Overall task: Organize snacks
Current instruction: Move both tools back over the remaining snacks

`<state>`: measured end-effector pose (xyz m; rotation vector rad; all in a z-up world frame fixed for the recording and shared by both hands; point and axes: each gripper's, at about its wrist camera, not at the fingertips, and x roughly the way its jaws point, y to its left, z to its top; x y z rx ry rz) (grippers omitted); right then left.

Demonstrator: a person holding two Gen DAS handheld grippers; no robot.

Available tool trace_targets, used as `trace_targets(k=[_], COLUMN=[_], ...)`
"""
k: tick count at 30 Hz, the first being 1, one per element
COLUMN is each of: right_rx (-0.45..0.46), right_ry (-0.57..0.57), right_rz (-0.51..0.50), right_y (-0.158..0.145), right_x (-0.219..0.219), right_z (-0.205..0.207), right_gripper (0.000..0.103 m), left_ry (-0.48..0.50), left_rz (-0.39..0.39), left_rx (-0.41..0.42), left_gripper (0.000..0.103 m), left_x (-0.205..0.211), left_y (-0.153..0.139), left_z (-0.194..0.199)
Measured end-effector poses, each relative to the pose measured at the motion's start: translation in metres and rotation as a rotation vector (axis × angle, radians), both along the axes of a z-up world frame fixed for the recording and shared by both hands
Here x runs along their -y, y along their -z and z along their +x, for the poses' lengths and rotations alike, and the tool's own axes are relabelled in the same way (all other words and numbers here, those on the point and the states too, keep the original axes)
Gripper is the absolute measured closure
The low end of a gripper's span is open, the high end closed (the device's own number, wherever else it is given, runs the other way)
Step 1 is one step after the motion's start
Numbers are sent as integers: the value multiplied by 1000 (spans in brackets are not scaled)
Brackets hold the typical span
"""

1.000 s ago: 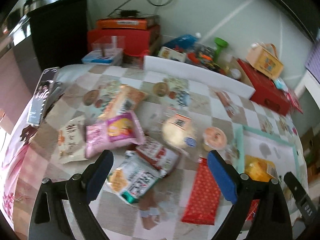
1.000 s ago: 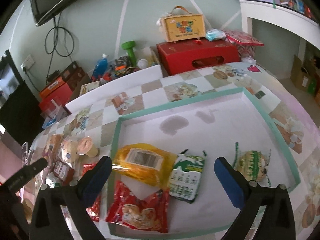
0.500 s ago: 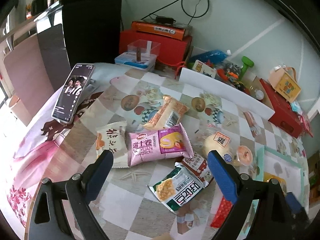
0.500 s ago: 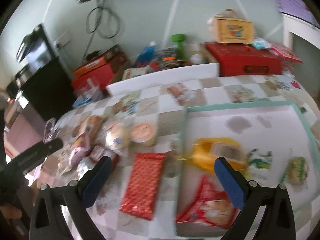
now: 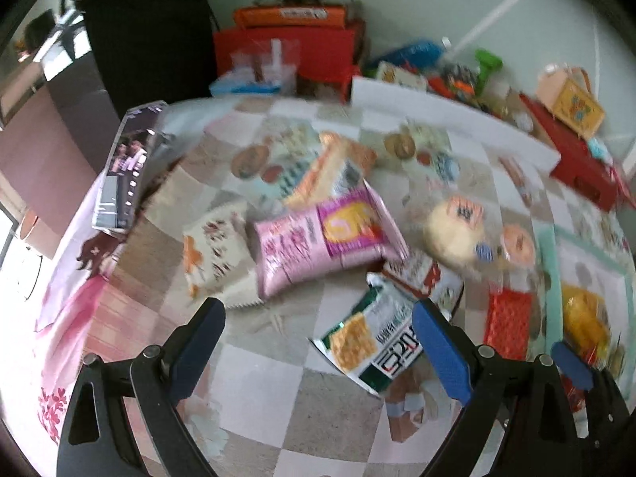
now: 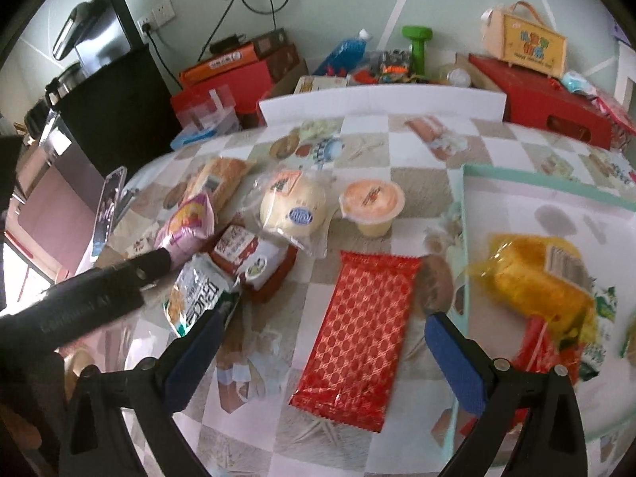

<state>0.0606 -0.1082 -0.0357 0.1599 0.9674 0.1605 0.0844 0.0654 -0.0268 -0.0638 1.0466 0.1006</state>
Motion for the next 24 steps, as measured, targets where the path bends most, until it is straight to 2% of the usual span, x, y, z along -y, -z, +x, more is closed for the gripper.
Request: trace_targets(k=[4,8,12,17,21,24], right_rx=[-48,-73,-84,-90,-91,-91], right_ry=[-2,-5,-2,-4,-15,-26], right_rz=[0,-20,-69,-82,-98,-103], right_y=[12,21,27,28,30,30], right_x=[-2,-5,-7,-6,-8,-10], right_z=[4,6,7,8,8,7], right_gripper=[12,15,16,17,17,17], left_ry=[49,86,100,136,146,111], left_rz=[10,25,28,-12,29,43], left_rx=[-53,-85,-119,-139,-156,-164], left_gripper=[8,8,8,8,8,8], left_x=[10,19,23,29,36,29], left_y=[14,24,32,34,39,42], left_z=[3,7,12,13,14,16])
